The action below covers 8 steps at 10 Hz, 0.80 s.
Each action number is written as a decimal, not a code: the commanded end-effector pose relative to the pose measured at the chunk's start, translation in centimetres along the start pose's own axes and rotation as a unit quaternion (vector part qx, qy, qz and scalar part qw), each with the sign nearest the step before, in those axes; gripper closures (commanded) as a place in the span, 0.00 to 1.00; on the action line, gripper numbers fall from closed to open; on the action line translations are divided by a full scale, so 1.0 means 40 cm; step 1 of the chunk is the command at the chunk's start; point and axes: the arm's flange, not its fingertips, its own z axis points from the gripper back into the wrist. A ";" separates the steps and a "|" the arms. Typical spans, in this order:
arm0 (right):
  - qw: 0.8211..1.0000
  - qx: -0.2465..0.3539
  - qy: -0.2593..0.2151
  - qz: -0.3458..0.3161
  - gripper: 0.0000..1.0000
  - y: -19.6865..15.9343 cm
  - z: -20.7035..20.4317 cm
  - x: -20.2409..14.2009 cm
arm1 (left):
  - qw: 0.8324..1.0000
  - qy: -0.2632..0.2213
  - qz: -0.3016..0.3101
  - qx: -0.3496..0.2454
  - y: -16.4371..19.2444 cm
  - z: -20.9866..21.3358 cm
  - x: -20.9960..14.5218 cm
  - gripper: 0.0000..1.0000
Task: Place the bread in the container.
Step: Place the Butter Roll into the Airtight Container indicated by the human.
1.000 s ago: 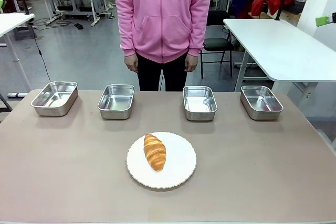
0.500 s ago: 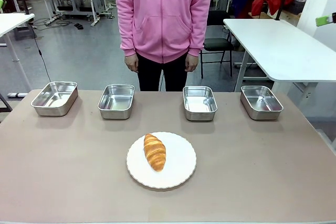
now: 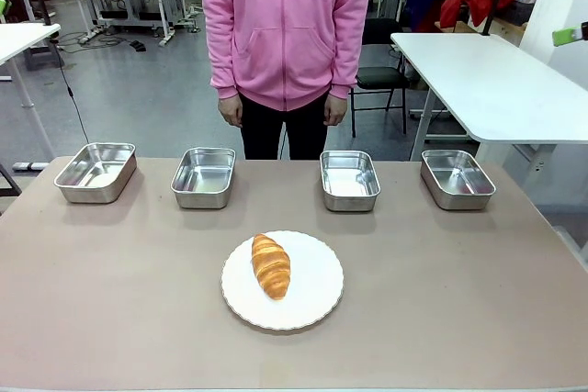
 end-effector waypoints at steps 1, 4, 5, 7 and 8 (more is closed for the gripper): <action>1.000 0.000 -0.004 0.002 0.00 0.006 -0.001 0.003 | 1.000 -0.001 -0.005 -0.001 -0.004 0.000 0.001 0.00; 1.000 0.000 -0.004 0.002 0.00 0.006 -0.001 0.003 | 1.000 -0.001 -0.005 -0.001 -0.004 0.000 0.001 0.00; 1.000 0.000 -0.004 0.002 0.00 0.006 -0.001 0.003 | 1.000 -0.001 -0.005 -0.001 -0.004 0.000 0.001 0.00; 1.000 0.000 -0.004 0.002 0.00 0.006 -0.001 0.003 | 1.000 -0.001 -0.005 -0.001 -0.004 0.000 0.001 0.00; 1.000 0.000 -0.004 0.002 0.00 0.006 -0.001 0.003 | 1.000 -0.001 -0.005 -0.001 -0.004 0.000 0.001 0.00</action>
